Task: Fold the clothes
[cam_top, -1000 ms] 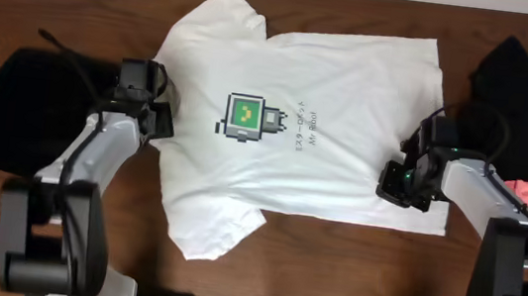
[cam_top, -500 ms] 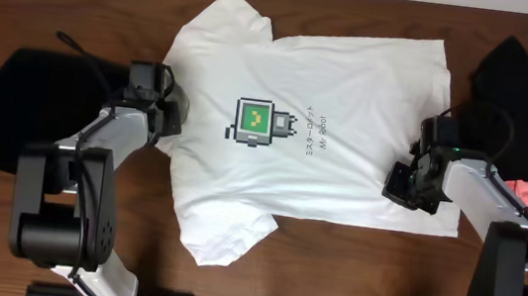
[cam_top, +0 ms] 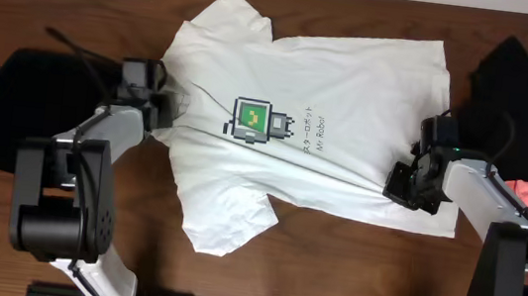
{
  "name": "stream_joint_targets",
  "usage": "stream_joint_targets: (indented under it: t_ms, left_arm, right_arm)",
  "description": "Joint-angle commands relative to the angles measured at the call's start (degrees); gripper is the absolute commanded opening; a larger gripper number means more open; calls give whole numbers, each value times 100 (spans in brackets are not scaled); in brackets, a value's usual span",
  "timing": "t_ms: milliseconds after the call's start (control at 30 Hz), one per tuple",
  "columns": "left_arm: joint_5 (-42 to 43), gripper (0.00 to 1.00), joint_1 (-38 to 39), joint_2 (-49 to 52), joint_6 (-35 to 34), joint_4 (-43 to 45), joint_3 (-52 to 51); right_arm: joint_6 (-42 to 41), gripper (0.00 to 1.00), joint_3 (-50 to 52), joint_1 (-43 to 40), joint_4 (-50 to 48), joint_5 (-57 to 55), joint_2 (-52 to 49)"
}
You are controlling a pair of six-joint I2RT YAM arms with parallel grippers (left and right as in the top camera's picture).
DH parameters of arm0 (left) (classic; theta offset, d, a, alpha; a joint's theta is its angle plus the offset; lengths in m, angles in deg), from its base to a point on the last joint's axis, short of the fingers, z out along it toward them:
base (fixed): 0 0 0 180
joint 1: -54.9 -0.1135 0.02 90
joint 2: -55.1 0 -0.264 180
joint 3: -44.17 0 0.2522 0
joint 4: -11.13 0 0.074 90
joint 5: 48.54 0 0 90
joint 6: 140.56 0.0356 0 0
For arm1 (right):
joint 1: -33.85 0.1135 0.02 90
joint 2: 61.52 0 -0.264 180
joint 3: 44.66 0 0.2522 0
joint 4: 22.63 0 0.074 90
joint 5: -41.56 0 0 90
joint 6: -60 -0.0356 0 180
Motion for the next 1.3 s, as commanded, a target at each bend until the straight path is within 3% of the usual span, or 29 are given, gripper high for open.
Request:
stream_joint_targets:
  t_ms: [0, 100, 200, 333, 433, 667, 833, 933, 1167, 1267]
  left_arm:
    - [-391, 50, -162, 52, 50, -243, 70]
    - [-367, 69, -153, -48, 52, -476, 70]
    - [-352, 74, -153, -243, 52, -680, 70]
    - [616, 74, -153, -560, -39, -1215, 70]
    - [1307, 65, -153, -603, -385, -1617, 68]
    - [1093, 69, -199, -595, -533, -1502, 61]
    - [1572, 69, -212, -789, -535, -1471, 92]
    - [1587, 69, -212, -1043, -535, -1532, 92]
    - [1672, 69, -153, -1825, -535, -2411, 90]
    - [2203, 69, -59, -1836, -529, -2986, 48]
  right_arm:
    - [-74, 1, 463, -59, 81, -1414, -551]
    - [-74, 1, 463, -59, 83, -1414, -551]
    - [-74, 1, 463, -59, 83, -1412, -551]
    - [-74, 1, 463, -59, 85, -1412, -551]
    - [-76, 1, 463, -59, 96, -1410, -551]
    - [192, 2, 426, -59, -13, -1084, -476]
    - [555, 6, 256, -59, -66, -330, -61]
    - [844, 14, 149, -59, -87, 46, 450]
    - [702, 51, -4, -61, 267, 114, 1716]
    - [389, 63, -4, -94, 503, 118, 1921]
